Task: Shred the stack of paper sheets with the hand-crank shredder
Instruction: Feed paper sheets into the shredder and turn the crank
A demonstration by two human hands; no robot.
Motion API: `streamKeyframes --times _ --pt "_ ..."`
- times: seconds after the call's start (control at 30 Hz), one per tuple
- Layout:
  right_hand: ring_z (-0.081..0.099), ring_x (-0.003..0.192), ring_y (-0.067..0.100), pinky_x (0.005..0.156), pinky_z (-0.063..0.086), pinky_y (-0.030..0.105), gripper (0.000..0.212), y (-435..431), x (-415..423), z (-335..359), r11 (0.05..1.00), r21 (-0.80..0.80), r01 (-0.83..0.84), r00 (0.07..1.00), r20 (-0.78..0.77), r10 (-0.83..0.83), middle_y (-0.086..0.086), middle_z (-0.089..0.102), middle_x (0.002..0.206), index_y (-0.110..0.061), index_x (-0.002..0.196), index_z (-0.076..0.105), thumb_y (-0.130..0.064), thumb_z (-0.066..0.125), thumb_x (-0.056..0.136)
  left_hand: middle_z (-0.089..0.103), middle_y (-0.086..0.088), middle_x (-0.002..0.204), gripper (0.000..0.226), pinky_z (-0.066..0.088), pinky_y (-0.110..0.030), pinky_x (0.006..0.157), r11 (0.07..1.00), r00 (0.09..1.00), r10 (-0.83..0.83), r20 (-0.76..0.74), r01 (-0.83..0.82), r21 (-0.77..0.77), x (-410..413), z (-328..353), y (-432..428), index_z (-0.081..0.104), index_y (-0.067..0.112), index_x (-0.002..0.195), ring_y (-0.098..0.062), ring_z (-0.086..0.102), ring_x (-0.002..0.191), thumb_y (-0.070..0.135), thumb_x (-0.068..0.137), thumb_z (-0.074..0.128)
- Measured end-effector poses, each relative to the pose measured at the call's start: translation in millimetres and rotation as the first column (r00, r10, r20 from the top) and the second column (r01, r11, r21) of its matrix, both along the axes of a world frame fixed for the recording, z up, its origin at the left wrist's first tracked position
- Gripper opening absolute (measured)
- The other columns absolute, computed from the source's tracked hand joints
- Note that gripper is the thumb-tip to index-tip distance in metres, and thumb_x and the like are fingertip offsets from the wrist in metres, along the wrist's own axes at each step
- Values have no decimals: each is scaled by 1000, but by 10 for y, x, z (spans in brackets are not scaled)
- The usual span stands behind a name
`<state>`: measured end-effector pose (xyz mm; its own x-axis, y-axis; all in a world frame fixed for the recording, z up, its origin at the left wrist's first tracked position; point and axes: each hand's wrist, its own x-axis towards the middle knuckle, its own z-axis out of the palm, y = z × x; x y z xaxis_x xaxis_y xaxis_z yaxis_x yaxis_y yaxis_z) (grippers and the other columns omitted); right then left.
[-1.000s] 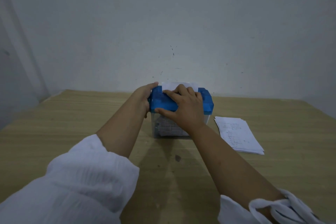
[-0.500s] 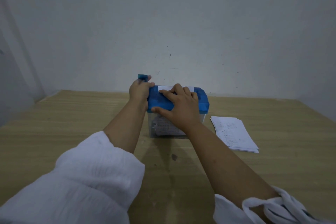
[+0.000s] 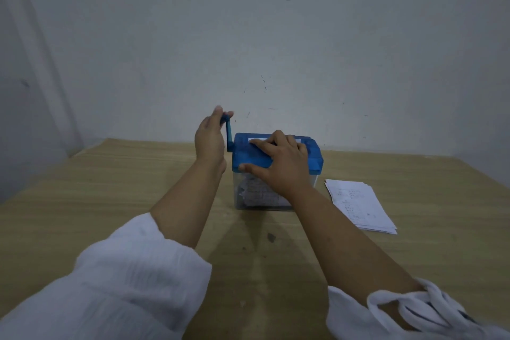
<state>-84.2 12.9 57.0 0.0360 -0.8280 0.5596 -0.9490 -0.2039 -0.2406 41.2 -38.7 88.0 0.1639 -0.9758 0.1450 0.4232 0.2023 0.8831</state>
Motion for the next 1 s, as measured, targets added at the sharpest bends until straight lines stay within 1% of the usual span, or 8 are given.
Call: streamKeyframes --times 0.1,0.2,0.43,0.57,0.7,0.8,0.9,1.0 --pt "39 110 14 95 21 31 62 -1 -3 11 1000 10 1 1000 7 -1 -6 45 114 -35 132 50 -65 55 79 68 10 90 20 38 -2 65 996 997 75 3 -74 -54 7 -95 160 55 17 77 12 59 80 18 96 48" --pt "39 108 13 88 19 28 63 8 5 24 1000 7 -4 1000 16 4 -5 45 112 -33 132 51 -65 57 78 68 7 90 20 40 2 68 982 992 124 8 -122 -142 42 -221 283 60 14 81 15 59 78 15 97 48" --pt "41 106 15 85 19 27 63 15 11 24 1000 3 4 1000 18 -4 -3 46 110 -32 131 53 -64 59 77 66 -2 100 12 46 -18 82 968 966 198 168 -165 -189 198 -733 484 67 17 95 -5 60 92 18 93 56" --pt "39 107 14 85 17 26 64 13 14 29 1000 18 21 1000 1 -21 -4 45 111 -34 132 51 -66 56 77 67 2 92 13 53 -16 74 989 984 133 119 -123 -87 204 -802 518 66 10 102 -8 63 83 11 93 57" --pt "39 107 14 86 20 28 64 6 18 14 1000 9 23 1000 -3 -23 -4 46 112 -34 132 51 -66 56 77 66 -2 92 23 56 -17 75 995 995 98 5 -98 35 205 -847 508 63 -2 112 -13 64 82 5 90 59" --pt "41 106 16 85 20 28 64 -3 19 10 999 -20 25 1000 1 -25 -3 47 111 -32 131 53 -65 57 77 64 -13 101 27 55 -21 79 986 997 55 -57 -45 158 187 -790 444 59 -5 116 -15 63 81 -1 89 58" --pt "42 105 17 84 19 28 65 -3 22 2 999 -23 23 1000 -10 -23 -2 48 111 -31 131 53 -66 57 76 59 -24 113 34 49 -27 90 957 991 16 -134 24 290 185 -780 352 53 -9 123 -23 62 91 -6 89 55" --pt "42 104 17 83 18 27 65 -36 15 -10 999 -44 28 1000 -6 -28 -3 48 110 -31 130 54 -67 57 75 58 -25 116 35 48 -28 91 946 989 10 -145 37 321 161 -776 255 52 -10 124 -27 60 98 -8 89 54"
